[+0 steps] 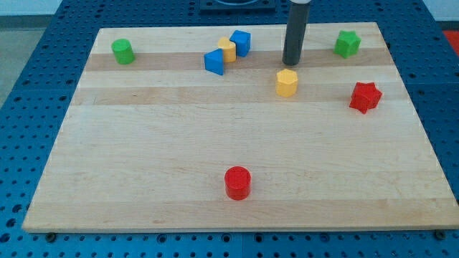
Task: Move the yellow hexagon closer to yellow heart
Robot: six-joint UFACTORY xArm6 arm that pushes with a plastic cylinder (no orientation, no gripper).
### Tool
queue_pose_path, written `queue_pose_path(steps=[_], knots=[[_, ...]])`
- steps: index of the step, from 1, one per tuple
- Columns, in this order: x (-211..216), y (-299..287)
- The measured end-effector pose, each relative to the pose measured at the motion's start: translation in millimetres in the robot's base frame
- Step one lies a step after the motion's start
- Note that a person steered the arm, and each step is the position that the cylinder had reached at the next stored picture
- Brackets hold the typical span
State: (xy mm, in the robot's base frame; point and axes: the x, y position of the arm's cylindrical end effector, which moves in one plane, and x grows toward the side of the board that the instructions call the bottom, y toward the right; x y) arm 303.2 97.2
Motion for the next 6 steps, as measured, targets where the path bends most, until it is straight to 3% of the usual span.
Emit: queue_pose_path(steps=[2, 3, 4, 6], knots=[[43.7, 51.2], [85.4, 32.5], [83.9, 9.5], [39.2, -21.2]])
